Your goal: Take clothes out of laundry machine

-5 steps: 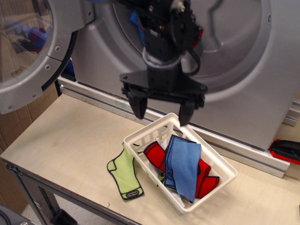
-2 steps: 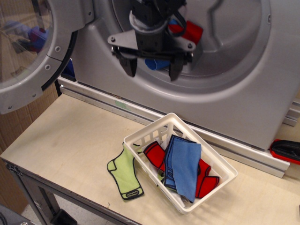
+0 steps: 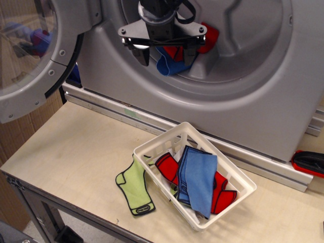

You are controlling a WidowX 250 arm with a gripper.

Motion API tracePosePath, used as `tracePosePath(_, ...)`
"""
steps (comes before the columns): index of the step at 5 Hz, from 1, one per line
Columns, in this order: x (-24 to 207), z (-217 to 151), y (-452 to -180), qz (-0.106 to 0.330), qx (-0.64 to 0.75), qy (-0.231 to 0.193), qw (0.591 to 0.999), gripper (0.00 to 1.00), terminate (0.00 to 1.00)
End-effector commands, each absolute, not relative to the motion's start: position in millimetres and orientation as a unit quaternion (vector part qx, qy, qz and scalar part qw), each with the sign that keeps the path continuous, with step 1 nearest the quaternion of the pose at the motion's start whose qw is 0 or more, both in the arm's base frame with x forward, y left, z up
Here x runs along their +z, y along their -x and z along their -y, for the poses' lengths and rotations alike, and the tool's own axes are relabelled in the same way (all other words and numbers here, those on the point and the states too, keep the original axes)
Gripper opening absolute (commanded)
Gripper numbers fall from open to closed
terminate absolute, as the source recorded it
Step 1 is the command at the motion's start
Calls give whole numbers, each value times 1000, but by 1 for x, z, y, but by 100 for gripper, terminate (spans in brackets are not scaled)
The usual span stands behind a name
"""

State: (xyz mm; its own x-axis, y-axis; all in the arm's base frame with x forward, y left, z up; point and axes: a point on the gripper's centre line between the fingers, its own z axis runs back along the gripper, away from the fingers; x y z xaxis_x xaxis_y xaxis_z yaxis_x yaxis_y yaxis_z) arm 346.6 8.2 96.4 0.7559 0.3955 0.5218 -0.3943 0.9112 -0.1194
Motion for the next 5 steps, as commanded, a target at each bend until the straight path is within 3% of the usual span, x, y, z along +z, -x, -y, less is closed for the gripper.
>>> tracePosePath(1,112,-28,-387,339,236,7,911,100,0)
tracePosePath(3,90,-41,-426,330,246,14,911,100,0)
tracePosePath(4,71,-45,-434,306,249,13,919,100,0)
tracePosePath(5,59,-40,-436,253,236,1,938,100,0)
